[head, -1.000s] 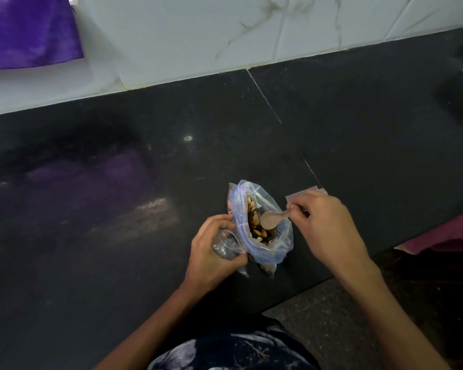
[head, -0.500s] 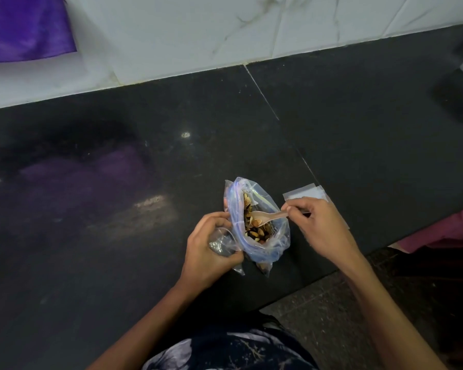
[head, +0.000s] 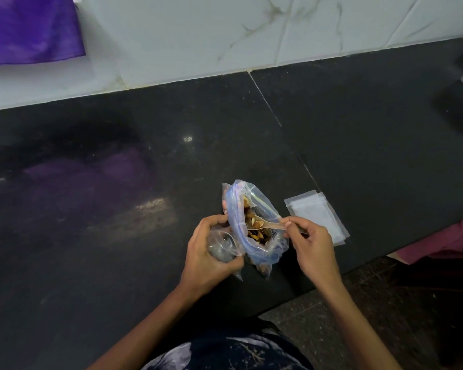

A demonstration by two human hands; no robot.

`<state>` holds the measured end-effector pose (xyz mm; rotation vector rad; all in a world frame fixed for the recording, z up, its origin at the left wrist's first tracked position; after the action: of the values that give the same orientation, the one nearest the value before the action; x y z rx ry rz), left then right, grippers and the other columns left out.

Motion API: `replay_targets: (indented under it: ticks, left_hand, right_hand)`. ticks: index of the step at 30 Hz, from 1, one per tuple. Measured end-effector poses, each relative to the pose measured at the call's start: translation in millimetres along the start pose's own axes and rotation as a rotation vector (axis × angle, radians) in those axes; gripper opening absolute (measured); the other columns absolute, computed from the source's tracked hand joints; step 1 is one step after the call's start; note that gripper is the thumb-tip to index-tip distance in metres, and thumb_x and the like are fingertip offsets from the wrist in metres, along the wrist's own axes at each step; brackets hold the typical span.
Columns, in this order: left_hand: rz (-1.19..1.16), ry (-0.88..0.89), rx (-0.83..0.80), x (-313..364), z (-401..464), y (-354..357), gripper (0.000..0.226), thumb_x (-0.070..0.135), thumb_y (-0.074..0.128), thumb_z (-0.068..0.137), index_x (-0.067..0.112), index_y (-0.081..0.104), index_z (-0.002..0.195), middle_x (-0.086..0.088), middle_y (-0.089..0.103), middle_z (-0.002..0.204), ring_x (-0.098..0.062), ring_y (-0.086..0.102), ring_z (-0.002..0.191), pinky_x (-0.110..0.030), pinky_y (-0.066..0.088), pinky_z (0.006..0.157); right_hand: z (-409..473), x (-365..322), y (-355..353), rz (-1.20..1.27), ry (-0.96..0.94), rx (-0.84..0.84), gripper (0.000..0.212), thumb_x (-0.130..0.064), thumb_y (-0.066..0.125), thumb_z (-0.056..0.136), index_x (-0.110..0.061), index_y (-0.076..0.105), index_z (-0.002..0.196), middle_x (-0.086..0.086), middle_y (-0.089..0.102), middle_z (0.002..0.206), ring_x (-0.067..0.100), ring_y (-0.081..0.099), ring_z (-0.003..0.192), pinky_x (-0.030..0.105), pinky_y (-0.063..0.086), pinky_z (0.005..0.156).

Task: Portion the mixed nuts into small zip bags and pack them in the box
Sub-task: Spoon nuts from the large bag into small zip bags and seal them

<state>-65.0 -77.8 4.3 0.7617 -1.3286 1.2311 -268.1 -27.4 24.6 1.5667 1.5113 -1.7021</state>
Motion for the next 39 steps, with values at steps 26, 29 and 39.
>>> replay_targets:
  ticks: [26, 29, 39]
  left_hand:
    - [-0.067, 0.305, 0.197, 37, 5, -25, 0.090, 0.014, 0.080, 0.066, 0.034, 0.027, 0.135, 0.011, 0.058, 0.120, -0.021, 0.064, 0.102, -0.041, 0.051, 0.090]
    - [-0.070, 0.278, 0.189, 40, 9, -22, 0.092, 0.014, 0.080, 0.065, 0.039, 0.026, 0.135, 0.014, 0.058, 0.118, -0.010, 0.063, 0.101, -0.031, 0.050, 0.087]
    - [-0.137, 0.255, 0.161, 43, 19, -19, 0.095, 0.006, 0.080, 0.065, 0.037, 0.026, 0.136, -0.001, 0.060, 0.114, -0.016, 0.062, 0.106, -0.028, 0.047, 0.093]
  right_hand:
    - [-14, -7, -36, 0.116, -0.066, 0.145, 0.026, -0.011, 0.056, 0.092, -0.032, 0.069, 0.082, -0.011, 0.066, 0.069, -0.003, 0.055, 0.061, 0.009, 0.041, 0.053]
    - [-19, -30, -44, 0.150, -0.116, 0.135, 0.024, -0.011, 0.055, 0.092, -0.030, 0.069, 0.085, -0.012, 0.065, 0.069, -0.004, 0.052, 0.054, 0.007, 0.036, 0.046]
    - [-41, -106, -10, -0.010, -0.414, 0.015, 0.021, -0.012, 0.056, 0.093, -0.028, 0.068, 0.089, -0.012, 0.065, 0.083, 0.007, 0.062, 0.078, 0.015, 0.048, 0.061]
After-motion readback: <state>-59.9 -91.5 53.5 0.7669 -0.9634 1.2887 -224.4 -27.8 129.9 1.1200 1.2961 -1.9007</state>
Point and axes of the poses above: each hand's wrist, its own z-axis towards the middle knuckle, its own y-axis out of the palm, x = y × z, the point moved 8 cm from there along z, towards the middle knuckle
